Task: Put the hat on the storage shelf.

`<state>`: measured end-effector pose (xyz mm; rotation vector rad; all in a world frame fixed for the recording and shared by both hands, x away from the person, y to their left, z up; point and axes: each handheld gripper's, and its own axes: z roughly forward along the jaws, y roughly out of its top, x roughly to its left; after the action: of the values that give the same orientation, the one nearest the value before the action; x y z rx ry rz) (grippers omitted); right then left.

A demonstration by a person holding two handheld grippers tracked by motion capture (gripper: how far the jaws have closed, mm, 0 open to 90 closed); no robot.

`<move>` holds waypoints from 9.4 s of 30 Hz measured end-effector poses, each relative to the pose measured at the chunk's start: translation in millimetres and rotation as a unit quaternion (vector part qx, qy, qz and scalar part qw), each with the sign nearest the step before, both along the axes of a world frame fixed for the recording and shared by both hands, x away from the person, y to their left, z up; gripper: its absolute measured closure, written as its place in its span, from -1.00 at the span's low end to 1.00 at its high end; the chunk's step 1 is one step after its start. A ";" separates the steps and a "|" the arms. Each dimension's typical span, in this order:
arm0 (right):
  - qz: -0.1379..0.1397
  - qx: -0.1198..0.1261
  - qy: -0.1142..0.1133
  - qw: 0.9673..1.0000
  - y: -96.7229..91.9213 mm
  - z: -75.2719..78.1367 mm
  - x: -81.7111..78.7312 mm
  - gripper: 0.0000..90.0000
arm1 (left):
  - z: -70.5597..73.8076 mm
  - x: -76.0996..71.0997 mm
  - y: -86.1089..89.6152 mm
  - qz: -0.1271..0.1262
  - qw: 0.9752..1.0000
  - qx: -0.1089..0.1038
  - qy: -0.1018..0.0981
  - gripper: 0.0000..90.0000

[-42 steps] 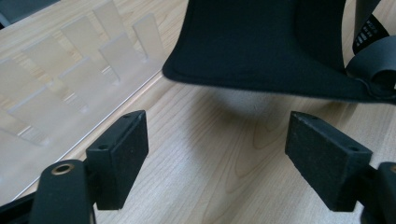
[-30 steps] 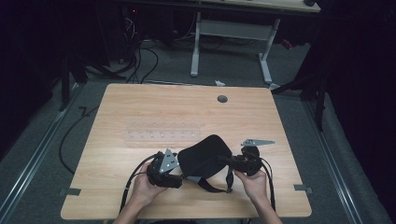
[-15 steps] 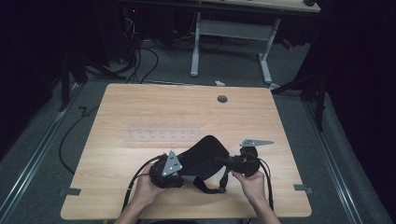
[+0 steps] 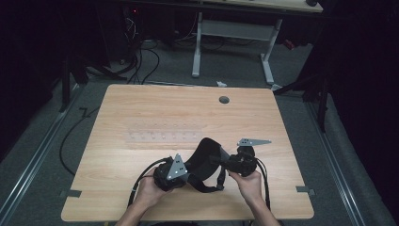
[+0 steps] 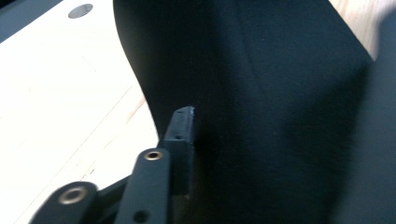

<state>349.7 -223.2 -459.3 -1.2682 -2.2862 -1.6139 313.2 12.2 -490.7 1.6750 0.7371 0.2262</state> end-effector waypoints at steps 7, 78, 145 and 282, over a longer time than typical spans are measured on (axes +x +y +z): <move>-0.014 0.008 -0.009 1.000 -2.4 1.0 1.9 0.67 | 9.1 -1.9 3.4 -0.027 1.000 -0.011 0.010 0.79; -0.203 -0.273 -0.058 0.938 -67.5 -71.5 13.0 -0.19 | 58.7 21.3 125.4 0.114 0.969 -0.200 0.087 0.89; -0.203 -0.274 -0.058 0.938 -66.4 -71.7 11.6 -0.23 | 56.4 118.3 187.3 0.279 0.946 -0.163 0.007 0.89; -0.202 -0.274 -0.058 0.939 -65.8 -71.7 10.7 -0.24 | 12.0 44.9 141.1 0.272 0.944 -0.170 0.070 -0.20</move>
<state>360.4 -289.0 -531.0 -1.9114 -2.8174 -1.1854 358.1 153.3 -478.7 1.1401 1.2671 0.3457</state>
